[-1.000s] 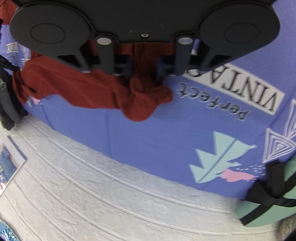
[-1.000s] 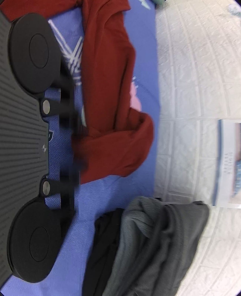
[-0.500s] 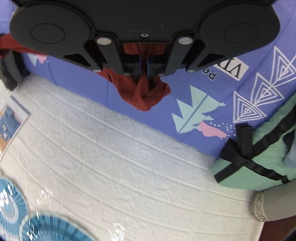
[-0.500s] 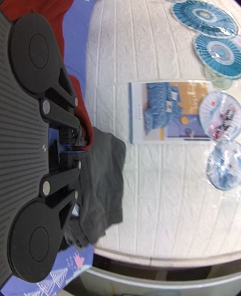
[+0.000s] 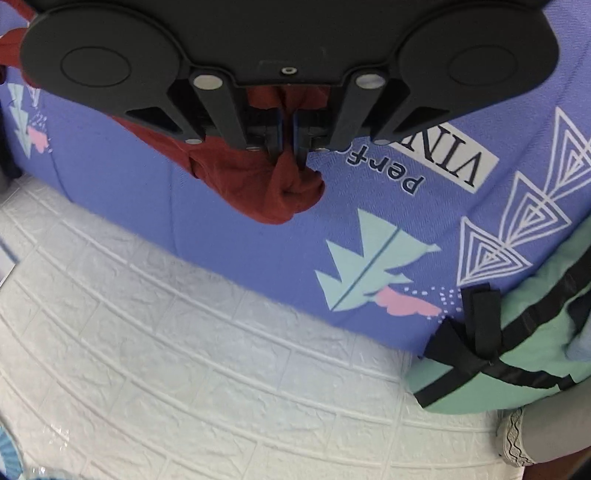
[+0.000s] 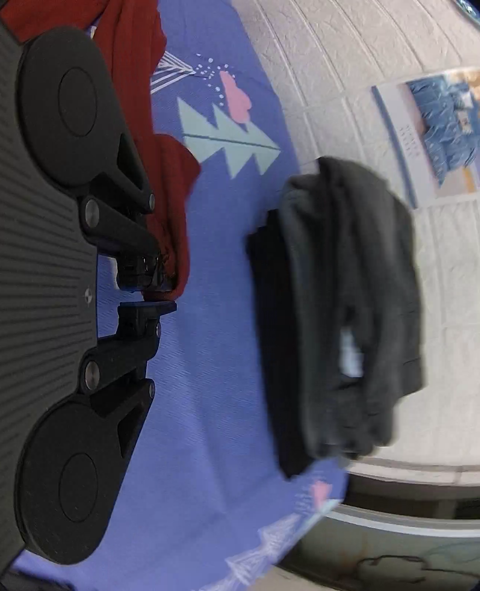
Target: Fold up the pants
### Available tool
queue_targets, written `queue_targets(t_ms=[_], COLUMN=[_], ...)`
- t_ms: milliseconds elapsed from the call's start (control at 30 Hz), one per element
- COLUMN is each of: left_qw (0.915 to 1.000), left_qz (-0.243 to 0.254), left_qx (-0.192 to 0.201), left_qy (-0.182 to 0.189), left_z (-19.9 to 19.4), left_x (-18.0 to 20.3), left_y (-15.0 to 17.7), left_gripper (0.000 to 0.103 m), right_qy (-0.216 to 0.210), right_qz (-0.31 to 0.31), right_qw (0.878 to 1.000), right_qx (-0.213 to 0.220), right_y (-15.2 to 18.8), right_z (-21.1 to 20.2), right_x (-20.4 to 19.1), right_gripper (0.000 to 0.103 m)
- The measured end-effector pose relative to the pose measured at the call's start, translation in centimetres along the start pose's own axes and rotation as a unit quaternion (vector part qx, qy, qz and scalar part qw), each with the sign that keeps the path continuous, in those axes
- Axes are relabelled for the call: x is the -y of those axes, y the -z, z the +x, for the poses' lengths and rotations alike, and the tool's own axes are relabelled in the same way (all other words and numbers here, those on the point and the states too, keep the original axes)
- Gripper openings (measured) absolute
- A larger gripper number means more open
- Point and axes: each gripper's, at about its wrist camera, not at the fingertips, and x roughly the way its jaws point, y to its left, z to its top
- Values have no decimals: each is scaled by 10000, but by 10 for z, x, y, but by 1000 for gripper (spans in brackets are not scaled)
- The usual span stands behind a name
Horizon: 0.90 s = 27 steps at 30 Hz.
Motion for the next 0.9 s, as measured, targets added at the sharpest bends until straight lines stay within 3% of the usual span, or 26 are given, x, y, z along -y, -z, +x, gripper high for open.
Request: queue_targets(t_ms=[200,233,300,367,433,500,667,700,733,767,800,833,900], left_qw=[9999,9999,10000,10000,9999,9999,9999,9999,9999,9999,9999,9999,9999], left_qz=[18,-7,-4,58,100,100,147,154,153,151,145,133,79], left_qx=[104,102,91,73,47,28,19,14,15,17,26,38,68], left_qy=[51,57,41,20,6,16,12,-2,-14,-25,-37,-53,-64], left_z=[-8,-8,-9,-9,-8,-7,-9,-10,-11,-12,-14,-15,-16], left_x=[0,0,1,3,5,5,7,7,6,6,4,3,2], left_y=[-3,-3,-2,0,1,1,1,1,1,0,-1,-1,-3], left_gripper=[2,2,3,3,3,3,3,3,3,3,3,3,4], right_qy=[-62,-61,-117,-327,-473,-719,-886,-898,-948,-1021,-1017,-909,-539], right_qz=[-308,-352,-376,-510,-865,-1371,-1941,-1955,-1952,-1882,-1690,-1425,-818], right_qw=[9993,9993,9991,9972,9933,9858,9758,9758,9758,9767,9802,9851,9923], right_qx=[178,142,184,440,598,655,485,401,266,139,157,332,763], right_y=[0,-2,-4,-3,0,3,3,1,-2,-7,-11,-17,-27], right_z=[-13,-15,-22,-33,-41,-42,-12,-3,6,14,19,19,16], right_x=[-1,-2,-3,-10,-23,-41,-74,-76,-77,-77,-73,-68,-54], right_gripper=[10,22,36,43,68,82,89,89,76,44,5,0,0])
